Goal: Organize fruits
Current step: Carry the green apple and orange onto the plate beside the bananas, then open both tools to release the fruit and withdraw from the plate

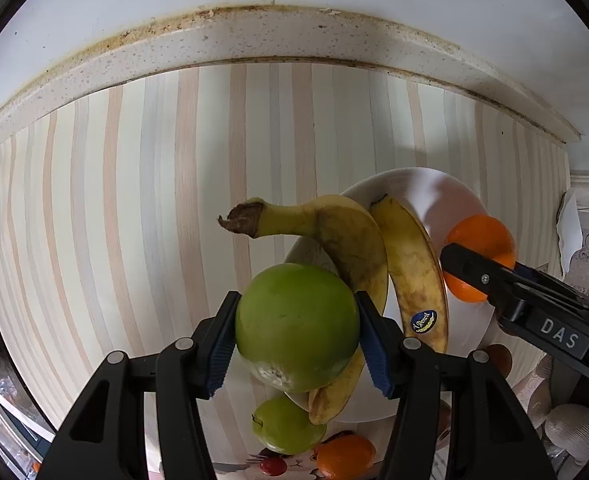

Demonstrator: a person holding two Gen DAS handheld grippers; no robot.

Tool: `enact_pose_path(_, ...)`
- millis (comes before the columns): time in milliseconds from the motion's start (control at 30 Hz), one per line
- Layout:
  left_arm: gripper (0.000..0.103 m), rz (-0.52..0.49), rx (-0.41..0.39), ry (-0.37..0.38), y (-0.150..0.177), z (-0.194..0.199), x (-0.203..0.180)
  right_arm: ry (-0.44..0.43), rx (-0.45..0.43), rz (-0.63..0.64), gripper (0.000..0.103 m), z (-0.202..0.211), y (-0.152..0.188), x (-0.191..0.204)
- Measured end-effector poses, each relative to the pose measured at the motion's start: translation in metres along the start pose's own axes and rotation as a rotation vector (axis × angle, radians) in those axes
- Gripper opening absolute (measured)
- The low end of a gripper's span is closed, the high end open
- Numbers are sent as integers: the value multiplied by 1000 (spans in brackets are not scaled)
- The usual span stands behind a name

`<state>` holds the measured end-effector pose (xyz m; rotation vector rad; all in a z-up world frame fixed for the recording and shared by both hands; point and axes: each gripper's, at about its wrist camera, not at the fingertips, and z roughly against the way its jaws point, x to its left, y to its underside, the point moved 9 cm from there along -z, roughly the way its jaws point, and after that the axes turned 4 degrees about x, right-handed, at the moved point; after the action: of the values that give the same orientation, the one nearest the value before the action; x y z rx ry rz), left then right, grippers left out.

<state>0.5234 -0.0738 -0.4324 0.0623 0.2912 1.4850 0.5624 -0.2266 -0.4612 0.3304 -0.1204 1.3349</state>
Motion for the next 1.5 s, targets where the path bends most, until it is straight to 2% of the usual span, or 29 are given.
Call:
enact_pose_path(433, 54, 41, 19, 28, -8, -2, 6, 2, -12, -6, 69, 11, 0, -3)
enact_pose_path(833, 55, 13, 13, 25, 0, 0, -6, -10, -23, -3, 69, 22, 3, -2)
enact_pose_path(1033, 55, 18, -50, 39, -2, 27, -12, -29, -39, 4, 70, 35, 5, -2)
enact_pose_path(1167, 56, 3, -105, 16, 0, 48, -13, -26, -57, 25, 70, 47, 13, -1)
enact_pose_path(1267, 63, -6, -156, -6, 6, 62, -10, -4, -82, 61, 73, 58, 24, 1)
enact_pose_path(1333, 64, -5, -192, -12, 12, 68, -6, 19, -103, 94, 73, 66, 34, 3)
enact_pose_path(1367, 67, -3, -205, -14, 16, 70, -5, 25, -110, 110, 73, 69, 40, 5)
enact_pose_path(1400, 75, -4, -217, -16, 20, 73, -4, 27, -115, 120, 73, 71, 46, 5)
enact_pose_path(1500, 80, -10, -246, -36, 35, 75, -2, 34, -126, 158, 73, 77, 66, 9)
